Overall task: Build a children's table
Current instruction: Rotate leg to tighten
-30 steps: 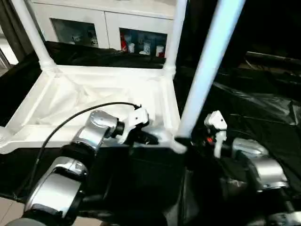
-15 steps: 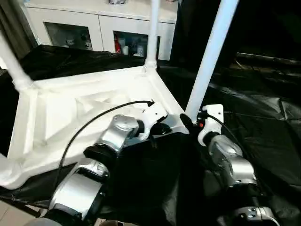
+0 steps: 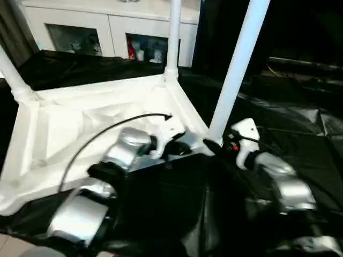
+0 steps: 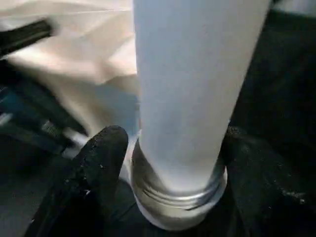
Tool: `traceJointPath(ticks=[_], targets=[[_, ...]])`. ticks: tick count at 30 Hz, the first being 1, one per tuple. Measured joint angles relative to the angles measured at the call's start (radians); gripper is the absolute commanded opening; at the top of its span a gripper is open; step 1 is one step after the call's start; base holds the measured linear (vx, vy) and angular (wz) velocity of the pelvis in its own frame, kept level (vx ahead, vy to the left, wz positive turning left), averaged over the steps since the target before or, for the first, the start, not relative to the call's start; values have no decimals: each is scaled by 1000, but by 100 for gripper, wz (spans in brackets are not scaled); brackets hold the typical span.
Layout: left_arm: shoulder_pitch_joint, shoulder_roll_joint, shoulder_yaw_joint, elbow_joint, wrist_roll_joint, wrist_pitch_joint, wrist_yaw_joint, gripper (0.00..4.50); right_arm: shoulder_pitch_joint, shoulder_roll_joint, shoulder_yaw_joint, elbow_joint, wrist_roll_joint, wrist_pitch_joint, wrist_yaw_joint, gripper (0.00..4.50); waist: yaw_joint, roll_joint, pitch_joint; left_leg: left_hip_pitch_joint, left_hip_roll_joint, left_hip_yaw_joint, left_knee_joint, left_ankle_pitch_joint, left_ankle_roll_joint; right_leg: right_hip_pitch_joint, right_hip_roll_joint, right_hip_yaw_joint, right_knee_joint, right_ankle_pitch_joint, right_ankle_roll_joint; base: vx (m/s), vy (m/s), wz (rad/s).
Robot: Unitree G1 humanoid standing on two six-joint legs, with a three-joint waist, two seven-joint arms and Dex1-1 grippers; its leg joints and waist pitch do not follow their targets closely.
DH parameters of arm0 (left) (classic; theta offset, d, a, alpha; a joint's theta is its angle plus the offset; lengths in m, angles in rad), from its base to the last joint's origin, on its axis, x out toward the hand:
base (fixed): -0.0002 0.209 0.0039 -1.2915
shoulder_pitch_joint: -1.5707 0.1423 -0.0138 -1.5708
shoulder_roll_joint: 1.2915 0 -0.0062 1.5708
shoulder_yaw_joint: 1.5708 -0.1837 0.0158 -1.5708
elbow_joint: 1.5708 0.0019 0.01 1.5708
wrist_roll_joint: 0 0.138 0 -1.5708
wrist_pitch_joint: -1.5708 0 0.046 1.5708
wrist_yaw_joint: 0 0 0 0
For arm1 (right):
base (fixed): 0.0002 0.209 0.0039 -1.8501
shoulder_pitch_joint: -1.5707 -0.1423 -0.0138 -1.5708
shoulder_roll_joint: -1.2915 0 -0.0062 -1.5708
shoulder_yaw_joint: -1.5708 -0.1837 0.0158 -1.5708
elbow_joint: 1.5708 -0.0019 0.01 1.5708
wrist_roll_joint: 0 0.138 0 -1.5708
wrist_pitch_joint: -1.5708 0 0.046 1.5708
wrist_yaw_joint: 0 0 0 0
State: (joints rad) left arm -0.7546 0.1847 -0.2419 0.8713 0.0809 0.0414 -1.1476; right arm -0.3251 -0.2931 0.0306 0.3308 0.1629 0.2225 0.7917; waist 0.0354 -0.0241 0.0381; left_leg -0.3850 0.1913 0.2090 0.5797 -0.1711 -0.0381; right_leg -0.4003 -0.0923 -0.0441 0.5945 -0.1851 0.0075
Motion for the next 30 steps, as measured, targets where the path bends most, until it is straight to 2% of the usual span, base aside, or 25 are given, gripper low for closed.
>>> traceJointPath(ticks=[4,9,10,13,14,20,25,30], targets=[[10,49,-11,-30,-18,-4,-124,0,3,-53,36,-17,35,17,127,321,6,0,0,-2,1,0,-2,0,0,-2,1,-2,0,-3,1,0,0,0],[24,92,-36,-63,-38,2,-244,0,11,-71,73,-50,68,40,240,321,25,0,1,-2,1,1,-1,0,0,-2,0,-1,0,-3,0,0,0,0],[30,99,-38,-70,-41,4,-257,0,12,-72,80,-54,72,45,255,296,28,0,1,-2,1,2,-1,0,0,-2,0,-1,0,-3,0,0,0,0],[42,115,-40,-84,-46,10,-289,0,16,-87,92,-61,79,53,292,282,33,0,1,-2,1,2,0,0,0,-2,0,0,1,-3,0,0,0,0],[43,116,-41,-87,-46,10,-292,0,17,-92,96,-68,79,53,297,256,33,0,1,-1,1,2,0,0,0,-1,0,0,1,-3,0,0,0,0],[45,119,-41,-93,-49,11,-299,0,18,-102,105,-85,73,46,301,233,33,0,1,-1,1,2,0,0,-1,-1,0,1,2,-3,0,0,0,0],[46,95,-25,-83,-47,16,-202,0,3,-59,84,-61,46,35,194,218,24,-1,1,0,1,2,1,0,-1,-1,0,1,3,-2,-1,0,0,0],[18,13,-3,-31,-10,22,17,0,-34,57,16,12,0,32,-86,204,11,-2,1,2,0,2,3,0,-1,1,0,4,1,-1,-2,0,0,0]])
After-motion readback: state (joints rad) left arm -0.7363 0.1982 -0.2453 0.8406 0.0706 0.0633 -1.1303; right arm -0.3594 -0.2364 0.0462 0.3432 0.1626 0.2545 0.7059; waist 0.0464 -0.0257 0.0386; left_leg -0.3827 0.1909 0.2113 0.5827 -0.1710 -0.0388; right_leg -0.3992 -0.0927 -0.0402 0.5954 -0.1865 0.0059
